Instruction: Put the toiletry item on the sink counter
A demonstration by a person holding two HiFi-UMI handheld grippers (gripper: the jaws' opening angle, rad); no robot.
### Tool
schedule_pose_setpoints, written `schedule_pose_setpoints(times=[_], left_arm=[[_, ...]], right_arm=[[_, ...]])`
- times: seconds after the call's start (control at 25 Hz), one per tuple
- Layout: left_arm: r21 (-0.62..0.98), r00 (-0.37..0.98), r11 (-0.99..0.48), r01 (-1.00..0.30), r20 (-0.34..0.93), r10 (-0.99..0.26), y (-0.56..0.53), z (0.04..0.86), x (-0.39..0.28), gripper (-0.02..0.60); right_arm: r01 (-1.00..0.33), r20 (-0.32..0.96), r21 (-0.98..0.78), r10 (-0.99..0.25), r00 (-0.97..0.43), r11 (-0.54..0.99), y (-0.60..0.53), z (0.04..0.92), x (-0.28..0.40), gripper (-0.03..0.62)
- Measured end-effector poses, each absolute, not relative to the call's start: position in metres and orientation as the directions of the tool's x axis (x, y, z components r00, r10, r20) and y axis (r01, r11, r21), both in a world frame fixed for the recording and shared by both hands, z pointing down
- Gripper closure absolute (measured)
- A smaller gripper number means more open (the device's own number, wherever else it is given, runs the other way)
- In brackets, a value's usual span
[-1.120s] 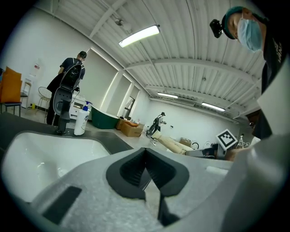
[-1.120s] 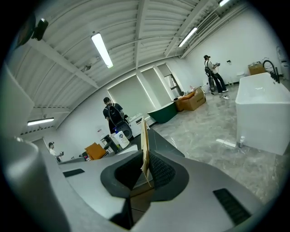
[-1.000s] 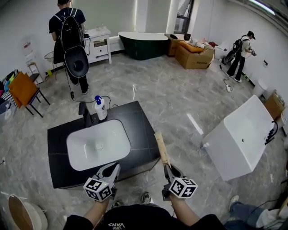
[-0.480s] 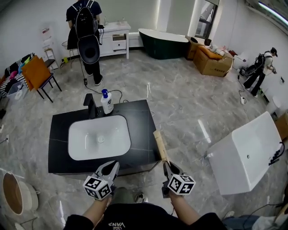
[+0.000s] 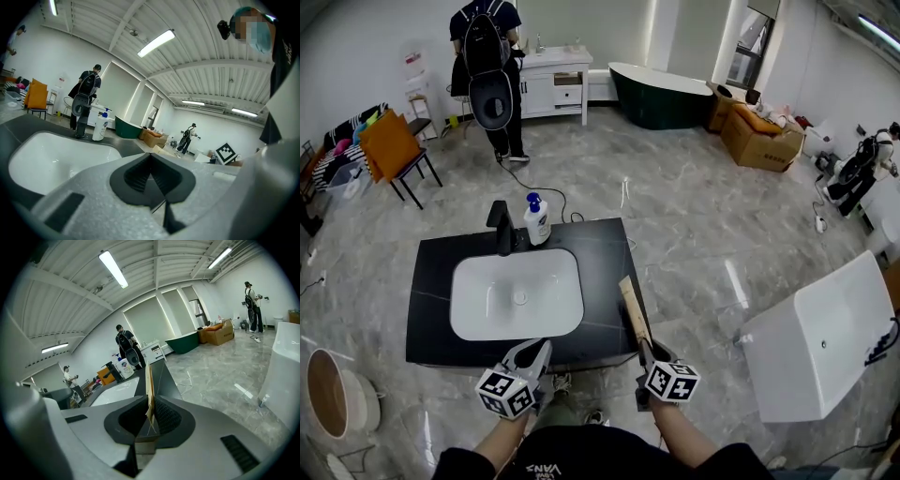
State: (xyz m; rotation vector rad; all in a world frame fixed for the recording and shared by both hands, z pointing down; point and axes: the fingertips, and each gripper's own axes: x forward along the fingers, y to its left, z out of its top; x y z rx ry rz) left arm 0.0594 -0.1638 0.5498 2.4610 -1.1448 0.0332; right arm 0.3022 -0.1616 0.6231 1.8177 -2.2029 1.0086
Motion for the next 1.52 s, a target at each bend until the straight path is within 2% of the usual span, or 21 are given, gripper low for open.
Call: schedule_pose_setpoints(times=[0.52, 1.52], left_arm=[[0.375, 0.667, -0.570, -0.731, 0.220, -0.711, -0.228, 0.557, 0.031, 0.572], [0.400, 0.683, -0.571, -0.717, 0.239, -0.690, -0.320, 0.581, -0.006, 0.572]], right_arm=[[-0.931, 0.558, -0.365, -0.793, -0.244, 0.030, -0.237, 0.652, 0.274, 0.553], [-0.963, 0.620, -0.268, -0.760, -0.196, 0.030, -0.373, 0.674, 0.230, 0.551]])
